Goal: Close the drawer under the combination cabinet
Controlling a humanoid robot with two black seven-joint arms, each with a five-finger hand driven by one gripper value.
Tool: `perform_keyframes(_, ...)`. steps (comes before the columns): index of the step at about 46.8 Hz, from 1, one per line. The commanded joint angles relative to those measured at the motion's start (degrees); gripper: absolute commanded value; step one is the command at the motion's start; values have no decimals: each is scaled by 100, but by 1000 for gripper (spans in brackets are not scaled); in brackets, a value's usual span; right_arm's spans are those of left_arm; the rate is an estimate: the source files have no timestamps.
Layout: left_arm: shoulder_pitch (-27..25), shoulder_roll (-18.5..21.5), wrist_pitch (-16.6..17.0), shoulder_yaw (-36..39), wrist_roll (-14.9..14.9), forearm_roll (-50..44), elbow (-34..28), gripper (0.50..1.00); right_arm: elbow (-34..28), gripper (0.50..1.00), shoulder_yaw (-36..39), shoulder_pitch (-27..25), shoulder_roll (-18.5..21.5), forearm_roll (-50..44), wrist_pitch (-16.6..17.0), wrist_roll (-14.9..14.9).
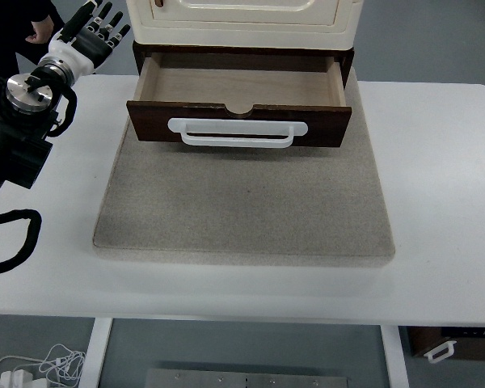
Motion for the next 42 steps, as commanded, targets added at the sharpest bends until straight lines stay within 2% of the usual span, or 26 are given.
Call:
perform_keyframes(1,1,8,0,0,0,0,7,1000,0,952,0,0,0,0,-7,0)
perform_keyframes(22,-43,61,-35,-44,0,-44,-11,1000,0,952,0,0,0,0,2,0)
perform_keyframes(31,-43,79,-378,9,9,-36,-28,1000,0,952,0,0,0,0,2,0)
perform_keyframes(42,-306,210,-334,18,-105,26,-19,1000,0,952,0,0,0,0,-7,0)
